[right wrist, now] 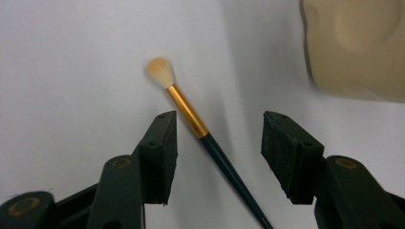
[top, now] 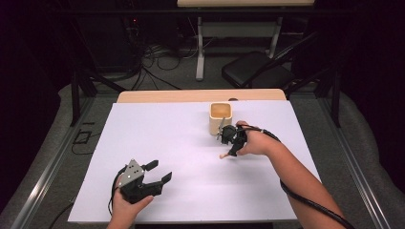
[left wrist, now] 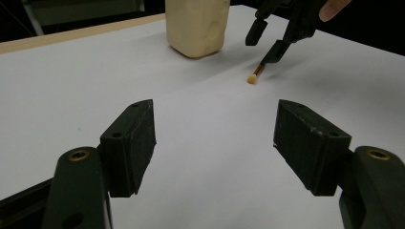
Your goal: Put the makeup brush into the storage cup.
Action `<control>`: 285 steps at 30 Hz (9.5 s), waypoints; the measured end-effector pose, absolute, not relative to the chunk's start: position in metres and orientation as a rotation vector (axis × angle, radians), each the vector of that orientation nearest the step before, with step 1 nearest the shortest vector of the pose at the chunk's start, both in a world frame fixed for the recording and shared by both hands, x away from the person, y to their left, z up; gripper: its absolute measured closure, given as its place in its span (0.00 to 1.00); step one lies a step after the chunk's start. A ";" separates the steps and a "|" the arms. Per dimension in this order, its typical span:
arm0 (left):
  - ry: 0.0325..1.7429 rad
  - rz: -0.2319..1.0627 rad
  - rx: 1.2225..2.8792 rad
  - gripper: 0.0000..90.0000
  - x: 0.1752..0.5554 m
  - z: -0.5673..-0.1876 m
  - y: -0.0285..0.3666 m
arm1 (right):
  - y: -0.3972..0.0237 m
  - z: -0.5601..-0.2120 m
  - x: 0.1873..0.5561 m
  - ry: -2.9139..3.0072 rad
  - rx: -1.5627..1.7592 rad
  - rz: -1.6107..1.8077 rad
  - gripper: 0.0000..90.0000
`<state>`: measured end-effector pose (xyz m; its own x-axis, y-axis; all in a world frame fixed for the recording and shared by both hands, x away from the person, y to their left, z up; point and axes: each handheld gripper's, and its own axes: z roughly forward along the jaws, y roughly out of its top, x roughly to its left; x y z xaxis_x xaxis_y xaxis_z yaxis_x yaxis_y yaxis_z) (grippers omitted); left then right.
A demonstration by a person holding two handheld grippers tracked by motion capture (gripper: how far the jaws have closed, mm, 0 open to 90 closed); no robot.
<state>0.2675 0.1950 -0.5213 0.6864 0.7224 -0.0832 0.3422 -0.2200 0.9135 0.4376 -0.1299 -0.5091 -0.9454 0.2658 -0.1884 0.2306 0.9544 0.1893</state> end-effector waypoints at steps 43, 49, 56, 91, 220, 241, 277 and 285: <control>0.848 0.439 1.824 0.34 0.268 -0.522 0.196 | -0.122 -0.521 0.436 2.931 0.279 0.147 0.63; 0.850 0.438 1.820 0.34 0.268 -0.522 0.197 | -0.121 -0.524 0.436 2.929 0.255 0.132 0.64; 0.853 0.435 1.820 0.34 0.268 -0.522 0.197 | -0.121 -0.526 0.437 2.939 0.256 0.120 0.68; 0.858 0.435 1.820 0.35 0.268 -0.522 0.197 | -0.118 -0.528 0.434 2.986 0.241 0.083 0.93; 0.894 0.423 1.824 0.35 0.270 -0.524 0.197 | -0.158 -0.472 0.414 2.860 0.895 1.384 0.93; 0.937 0.398 1.798 0.38 0.277 -0.521 0.195 | -0.169 -0.481 0.413 2.720 1.037 1.574 0.93; 0.919 0.259 1.894 0.40 0.321 -0.497 0.126 | -0.166 -0.485 0.399 2.527 1.111 1.789 0.93; 0.947 0.157 1.825 0.42 0.326 -0.496 0.126 | -0.166 -0.483 0.398 2.497 1.113 1.814 0.93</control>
